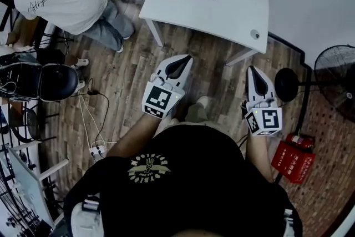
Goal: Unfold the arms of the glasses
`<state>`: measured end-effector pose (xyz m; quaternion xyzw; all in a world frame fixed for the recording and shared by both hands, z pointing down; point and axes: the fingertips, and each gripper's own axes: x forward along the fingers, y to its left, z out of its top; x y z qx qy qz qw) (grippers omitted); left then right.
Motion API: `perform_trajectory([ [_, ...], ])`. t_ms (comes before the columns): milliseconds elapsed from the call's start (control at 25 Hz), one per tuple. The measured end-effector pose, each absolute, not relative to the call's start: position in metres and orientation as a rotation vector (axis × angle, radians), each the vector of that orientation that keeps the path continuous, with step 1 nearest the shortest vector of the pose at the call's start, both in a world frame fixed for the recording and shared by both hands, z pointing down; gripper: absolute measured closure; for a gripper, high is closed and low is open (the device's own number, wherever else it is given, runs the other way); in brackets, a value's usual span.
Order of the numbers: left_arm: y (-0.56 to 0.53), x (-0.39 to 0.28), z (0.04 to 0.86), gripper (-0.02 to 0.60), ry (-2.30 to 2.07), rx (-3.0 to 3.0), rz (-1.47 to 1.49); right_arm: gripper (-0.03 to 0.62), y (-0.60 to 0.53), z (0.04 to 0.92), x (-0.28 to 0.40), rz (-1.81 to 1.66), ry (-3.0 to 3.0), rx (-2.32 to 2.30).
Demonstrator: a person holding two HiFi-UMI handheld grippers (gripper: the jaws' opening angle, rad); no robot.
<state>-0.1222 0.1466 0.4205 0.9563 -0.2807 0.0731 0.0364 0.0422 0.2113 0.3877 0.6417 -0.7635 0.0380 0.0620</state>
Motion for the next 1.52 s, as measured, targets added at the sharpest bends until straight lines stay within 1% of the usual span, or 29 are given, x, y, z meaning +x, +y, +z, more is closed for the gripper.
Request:
perform_trajectory([
  [560, 0.116, -0.074, 0.412, 0.575, -0.897, 2.95, 0.29, 0.595, 0.172, 0.382, 0.095, 0.131, -2.374, 1.931],
  [1120, 0.072, -0.02, 0.39, 0.575, -1.005, 2.964, 0.262, 0.595, 0.125, 0.369, 0.153, 0.105, -2.476, 1.876],
  [1520, 0.056, -0.011, 0.39, 0.575, -1.105, 2.933, 0.285, 0.595, 0.097, 0.371, 0.172, 0.119, -2.527, 1.805],
])
